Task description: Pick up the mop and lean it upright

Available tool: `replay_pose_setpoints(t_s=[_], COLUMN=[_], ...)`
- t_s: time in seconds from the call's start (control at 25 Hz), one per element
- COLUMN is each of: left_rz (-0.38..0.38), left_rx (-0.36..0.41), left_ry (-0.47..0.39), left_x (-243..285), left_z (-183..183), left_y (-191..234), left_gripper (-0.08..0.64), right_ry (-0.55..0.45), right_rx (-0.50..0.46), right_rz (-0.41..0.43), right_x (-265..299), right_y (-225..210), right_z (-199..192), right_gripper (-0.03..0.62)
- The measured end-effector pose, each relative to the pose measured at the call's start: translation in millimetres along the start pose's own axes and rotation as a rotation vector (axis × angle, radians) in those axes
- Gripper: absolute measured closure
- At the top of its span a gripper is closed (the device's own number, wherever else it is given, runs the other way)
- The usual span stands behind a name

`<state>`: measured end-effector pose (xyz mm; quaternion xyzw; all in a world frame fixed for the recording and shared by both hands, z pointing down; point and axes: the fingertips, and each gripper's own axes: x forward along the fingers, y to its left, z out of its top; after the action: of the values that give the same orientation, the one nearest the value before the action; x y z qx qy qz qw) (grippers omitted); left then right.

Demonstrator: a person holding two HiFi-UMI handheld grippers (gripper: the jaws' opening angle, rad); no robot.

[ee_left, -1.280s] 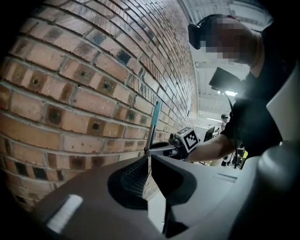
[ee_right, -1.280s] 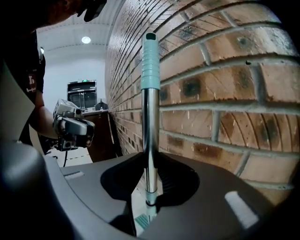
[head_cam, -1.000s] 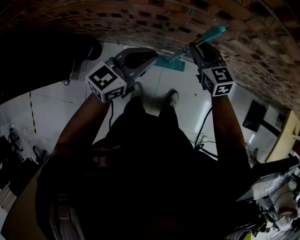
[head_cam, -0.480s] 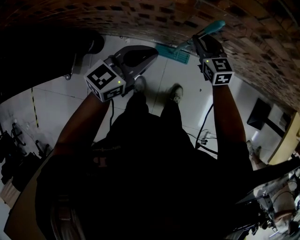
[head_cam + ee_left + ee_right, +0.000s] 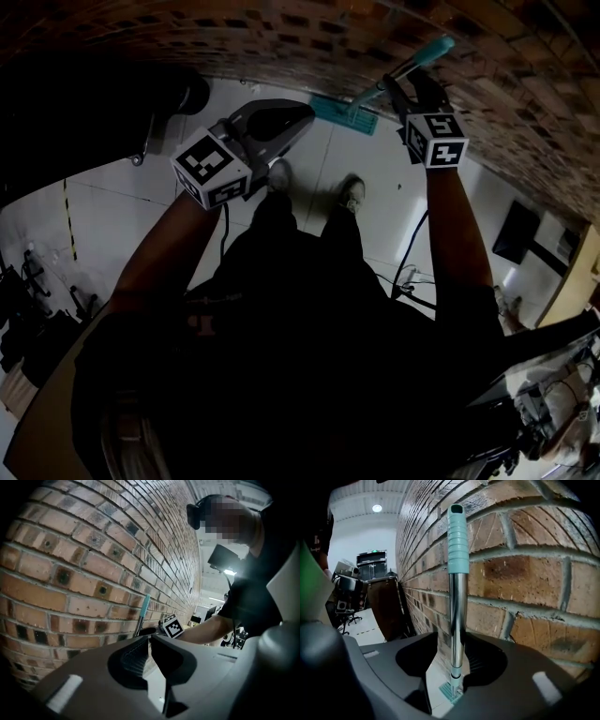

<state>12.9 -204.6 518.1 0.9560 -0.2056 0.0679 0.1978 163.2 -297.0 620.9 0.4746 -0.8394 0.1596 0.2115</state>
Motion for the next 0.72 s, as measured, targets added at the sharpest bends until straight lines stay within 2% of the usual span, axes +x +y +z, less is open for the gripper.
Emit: replay_pose_setpoints(t_s=[0.2, 0.44, 0.72], left_rz=[-0.002, -0.004, -0.001], left_rx=[-0.003, 0.001, 0.001], left_ry=[0.003, -0.003, -0.014], left_x=[-1.6, 0.3, -1.3], left_z=[4.4, 7.4, 10.0], left_y=[-2.1, -6.7, -6.3], left_gripper=[0.555, 0.554, 0.554], right_ry=[0.028, -0.005, 0.028], right_rx=[0.006, 0.014, 0.029], right_rz=[-0.015, -0.012, -0.078], right_x=[-8.2, -6.5, -9.6], right_y=[-2.1, -3.5, -9.8], right_z=[-6.4, 11.7, 2.2], right_gripper=[0.388, 0.371, 0.365])
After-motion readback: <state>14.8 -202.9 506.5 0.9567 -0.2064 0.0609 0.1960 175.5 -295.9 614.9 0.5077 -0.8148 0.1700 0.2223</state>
